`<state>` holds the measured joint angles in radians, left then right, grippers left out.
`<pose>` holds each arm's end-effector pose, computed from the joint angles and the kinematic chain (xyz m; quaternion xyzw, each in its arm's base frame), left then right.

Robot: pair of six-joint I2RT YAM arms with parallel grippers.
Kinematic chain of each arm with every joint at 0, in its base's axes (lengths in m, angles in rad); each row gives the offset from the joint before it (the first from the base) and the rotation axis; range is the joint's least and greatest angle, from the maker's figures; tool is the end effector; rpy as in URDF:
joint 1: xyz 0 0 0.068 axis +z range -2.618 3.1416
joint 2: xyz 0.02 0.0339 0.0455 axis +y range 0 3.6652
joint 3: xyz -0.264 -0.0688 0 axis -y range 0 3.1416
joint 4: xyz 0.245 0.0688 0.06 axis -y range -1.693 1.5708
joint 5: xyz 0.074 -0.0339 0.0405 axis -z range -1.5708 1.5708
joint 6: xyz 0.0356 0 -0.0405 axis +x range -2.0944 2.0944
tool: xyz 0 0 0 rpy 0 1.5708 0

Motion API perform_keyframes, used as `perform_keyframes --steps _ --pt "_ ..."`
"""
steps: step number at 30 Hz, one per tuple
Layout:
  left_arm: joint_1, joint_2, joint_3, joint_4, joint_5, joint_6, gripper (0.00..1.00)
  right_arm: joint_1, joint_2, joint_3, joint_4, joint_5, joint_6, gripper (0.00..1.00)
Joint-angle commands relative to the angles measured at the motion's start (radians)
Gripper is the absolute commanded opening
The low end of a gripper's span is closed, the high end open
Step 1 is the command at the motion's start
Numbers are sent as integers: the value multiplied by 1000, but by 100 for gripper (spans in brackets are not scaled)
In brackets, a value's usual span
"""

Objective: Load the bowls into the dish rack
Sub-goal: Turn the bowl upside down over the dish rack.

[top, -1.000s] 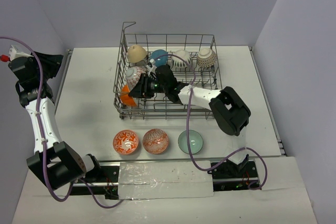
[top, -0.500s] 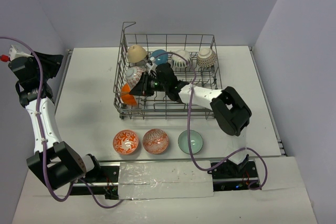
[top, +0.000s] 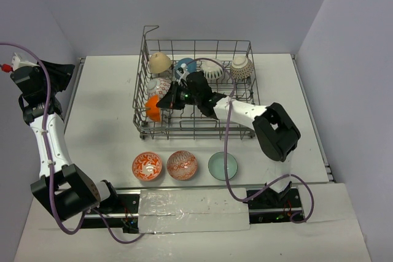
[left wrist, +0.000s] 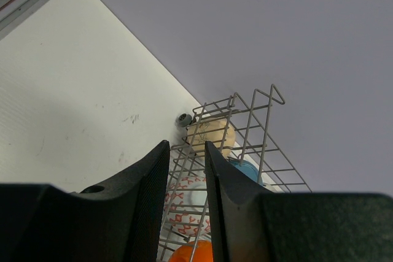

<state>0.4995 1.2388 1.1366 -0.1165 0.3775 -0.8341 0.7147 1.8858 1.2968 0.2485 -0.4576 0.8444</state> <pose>0.2594 0.1266 0.3745 -0.3816 0.6747 -0.2467 0.5816 0.3210 0.2994 0.2429 -0.0791 0.8022 0.5268 0.2695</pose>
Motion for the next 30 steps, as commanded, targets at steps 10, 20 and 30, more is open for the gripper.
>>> perform_keyframes --steps 10,20,30 --pt "-7 -4 0 38 18 -11 36 -18 -102 -71 -109 89 -61 0" --pt "-13 -4 -1 37 15 -10 36 -18 -125 -85 -175 134 -99 8" --pt "-16 -4 -1 37 17 -11 36 -18 -137 -39 -311 220 -179 17"
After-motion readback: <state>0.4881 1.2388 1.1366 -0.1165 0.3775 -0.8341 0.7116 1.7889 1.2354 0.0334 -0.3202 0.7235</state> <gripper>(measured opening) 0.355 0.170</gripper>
